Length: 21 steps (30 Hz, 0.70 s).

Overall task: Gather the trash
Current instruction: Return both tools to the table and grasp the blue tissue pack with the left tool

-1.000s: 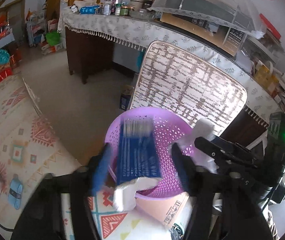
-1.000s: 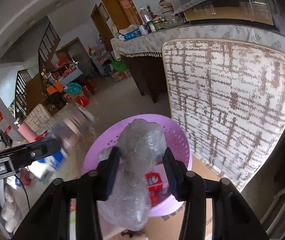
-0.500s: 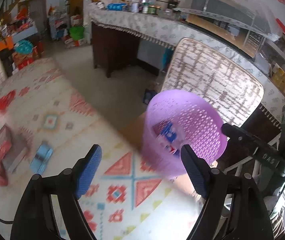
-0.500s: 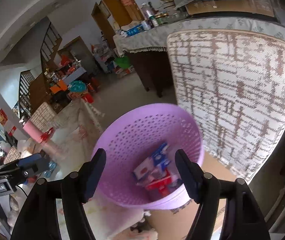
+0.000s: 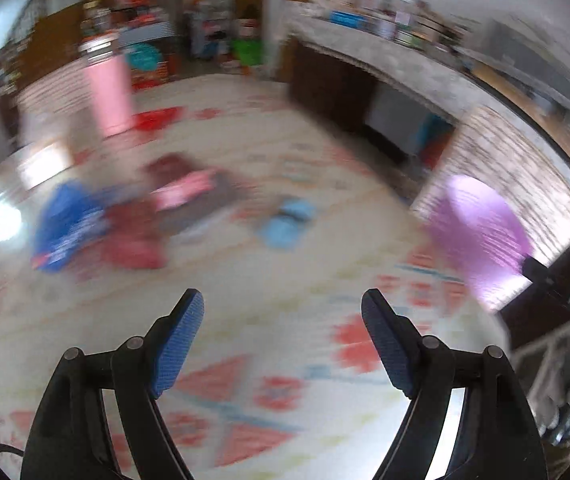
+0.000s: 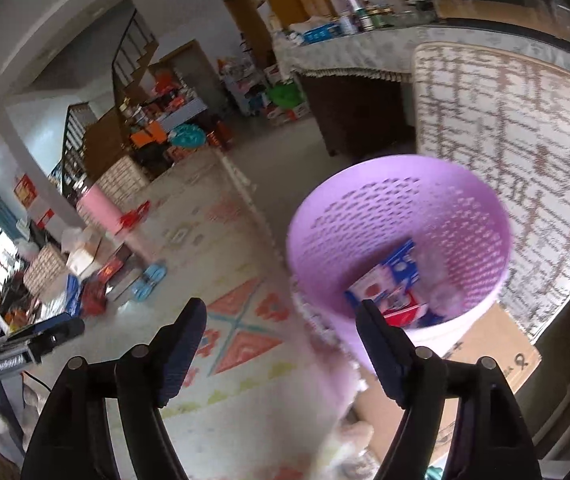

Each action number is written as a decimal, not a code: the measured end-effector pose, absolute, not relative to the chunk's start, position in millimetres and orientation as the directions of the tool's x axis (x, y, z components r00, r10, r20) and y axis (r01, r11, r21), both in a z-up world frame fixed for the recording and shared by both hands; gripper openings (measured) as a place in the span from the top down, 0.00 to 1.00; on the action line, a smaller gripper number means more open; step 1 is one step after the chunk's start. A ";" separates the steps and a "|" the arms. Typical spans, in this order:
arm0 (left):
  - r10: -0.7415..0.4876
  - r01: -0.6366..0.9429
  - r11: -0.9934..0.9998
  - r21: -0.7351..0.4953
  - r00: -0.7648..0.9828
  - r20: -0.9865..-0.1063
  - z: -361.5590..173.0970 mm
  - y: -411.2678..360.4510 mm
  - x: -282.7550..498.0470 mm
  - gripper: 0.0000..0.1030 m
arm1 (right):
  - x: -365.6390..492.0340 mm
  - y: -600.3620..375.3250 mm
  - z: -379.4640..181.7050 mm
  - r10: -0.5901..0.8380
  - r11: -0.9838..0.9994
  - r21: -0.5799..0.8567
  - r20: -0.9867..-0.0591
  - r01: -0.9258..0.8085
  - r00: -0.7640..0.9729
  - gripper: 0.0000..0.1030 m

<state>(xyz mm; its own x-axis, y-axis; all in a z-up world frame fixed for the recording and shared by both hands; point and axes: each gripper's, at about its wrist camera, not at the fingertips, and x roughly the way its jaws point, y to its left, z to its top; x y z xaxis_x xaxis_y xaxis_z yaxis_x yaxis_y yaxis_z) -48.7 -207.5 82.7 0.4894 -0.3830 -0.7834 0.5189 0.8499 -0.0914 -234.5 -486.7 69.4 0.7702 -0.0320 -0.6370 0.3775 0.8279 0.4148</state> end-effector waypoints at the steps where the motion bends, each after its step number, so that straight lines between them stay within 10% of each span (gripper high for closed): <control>1: -0.361 0.478 0.873 -0.092 0.510 -0.781 81.5 -187.3 -40.7 0.22 | -230.3 -478.0 69.0 -0.022 0.833 0.413 -0.640 0.368 0.768 0.21; 11: -0.232 0.306 0.950 -0.055 0.580 -0.781 72.3 -65.2 36.4 0.22 | -174.3 -398.2 46.9 0.105 0.859 0.438 -0.655 0.264 0.748 0.17; 21: -0.353 0.326 0.922 -0.207 0.492 -0.796 61.5 -46.8 125.6 0.22 | -131.1 -363.7 31.5 0.158 0.866 0.454 -0.649 0.212 0.745 0.17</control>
